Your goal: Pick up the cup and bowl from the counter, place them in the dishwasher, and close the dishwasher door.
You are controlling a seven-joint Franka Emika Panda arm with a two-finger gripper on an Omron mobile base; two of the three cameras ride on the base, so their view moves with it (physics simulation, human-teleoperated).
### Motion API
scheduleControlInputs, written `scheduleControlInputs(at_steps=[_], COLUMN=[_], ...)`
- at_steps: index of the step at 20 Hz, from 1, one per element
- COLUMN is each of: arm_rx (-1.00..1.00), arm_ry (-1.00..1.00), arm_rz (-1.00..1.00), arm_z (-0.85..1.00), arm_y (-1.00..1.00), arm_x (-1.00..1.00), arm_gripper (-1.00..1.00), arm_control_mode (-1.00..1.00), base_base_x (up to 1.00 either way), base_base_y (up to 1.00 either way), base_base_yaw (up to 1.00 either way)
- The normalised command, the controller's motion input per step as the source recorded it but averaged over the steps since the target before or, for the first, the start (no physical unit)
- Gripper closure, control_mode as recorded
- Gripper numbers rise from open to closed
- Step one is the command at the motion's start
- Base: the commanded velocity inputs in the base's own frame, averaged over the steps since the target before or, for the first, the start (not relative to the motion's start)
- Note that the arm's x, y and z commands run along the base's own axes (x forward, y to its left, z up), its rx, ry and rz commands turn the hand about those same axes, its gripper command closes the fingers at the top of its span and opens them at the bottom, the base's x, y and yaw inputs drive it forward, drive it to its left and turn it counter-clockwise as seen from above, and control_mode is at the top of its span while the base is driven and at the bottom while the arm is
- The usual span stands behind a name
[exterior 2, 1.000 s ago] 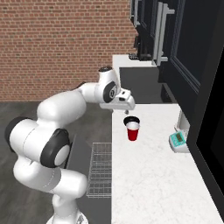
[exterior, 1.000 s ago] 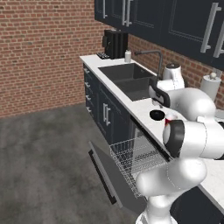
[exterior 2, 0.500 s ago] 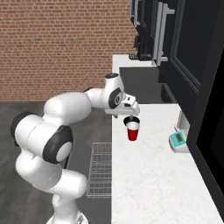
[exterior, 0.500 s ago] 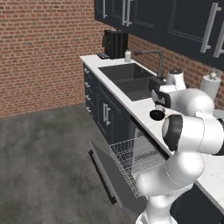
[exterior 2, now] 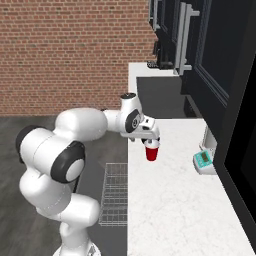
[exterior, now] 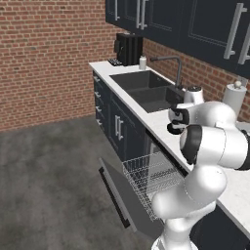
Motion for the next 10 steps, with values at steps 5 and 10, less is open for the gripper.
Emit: scheduleControlInputs(at_steps=[5, 10], arm_rx=[0.00, 0.00], arm_ry=[0.00, 0.00], arm_rz=[0.00, 0.00], arm_z=[-0.28, -0.18], arm_y=[0.00, 0.00], arm_x=[0.14, 0.23], arm_gripper=[-1.00, -1.00], arm_control_mode=[-1.00, -1.00], base_base_x=[0.00, 0.00], base_base_y=[0.00, 0.00], base_base_yaw=[0.00, 0.00])
